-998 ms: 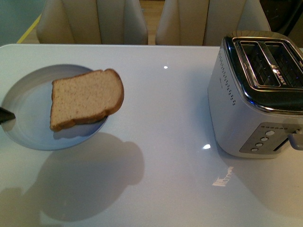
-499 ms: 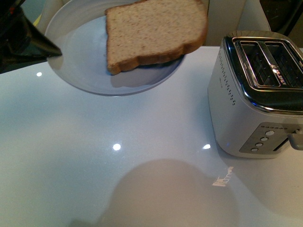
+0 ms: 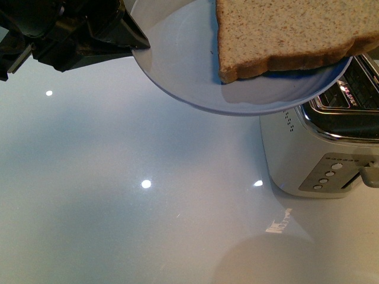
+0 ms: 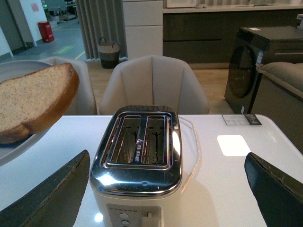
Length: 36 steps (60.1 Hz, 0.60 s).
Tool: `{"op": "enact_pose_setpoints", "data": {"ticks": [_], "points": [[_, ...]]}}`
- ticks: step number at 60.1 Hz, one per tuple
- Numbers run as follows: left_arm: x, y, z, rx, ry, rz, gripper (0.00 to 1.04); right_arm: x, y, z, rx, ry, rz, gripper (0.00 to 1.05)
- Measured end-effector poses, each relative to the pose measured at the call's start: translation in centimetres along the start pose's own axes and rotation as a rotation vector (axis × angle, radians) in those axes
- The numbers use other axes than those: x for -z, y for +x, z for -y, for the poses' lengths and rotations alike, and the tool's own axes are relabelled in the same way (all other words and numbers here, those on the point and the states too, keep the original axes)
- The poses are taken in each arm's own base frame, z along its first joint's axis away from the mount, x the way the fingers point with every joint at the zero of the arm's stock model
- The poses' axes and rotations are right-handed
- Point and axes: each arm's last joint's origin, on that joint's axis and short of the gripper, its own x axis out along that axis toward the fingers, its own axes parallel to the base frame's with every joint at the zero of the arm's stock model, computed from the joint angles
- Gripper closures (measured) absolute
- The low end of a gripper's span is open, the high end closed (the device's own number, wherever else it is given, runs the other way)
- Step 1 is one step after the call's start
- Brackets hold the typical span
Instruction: Left arm holds plate, right arm toasts bread
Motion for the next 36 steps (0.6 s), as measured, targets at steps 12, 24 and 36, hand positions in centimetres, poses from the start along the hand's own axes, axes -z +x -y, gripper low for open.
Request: {"op": "enact_pose_setpoints", "data": {"ticks": [12, 24, 36], "points": [[0.0, 0.0, 0.0, -0.004, 0.000, 0.004, 1.02, 0.0, 0.0, 0.0, 0.000, 0.000, 0.000, 0.09], [0.0, 0.0, 0.0, -0.004, 0.000, 0.004, 1.02, 0.3, 0.1, 0.1, 0.042, -0.061, -0.230, 0.09], [-0.1, 0.0, 0.0, -0.004, 0.000, 0.006, 1.02, 0.9, 0.9, 0.7, 0.054, -0.105, -0.444, 0.09]]}}
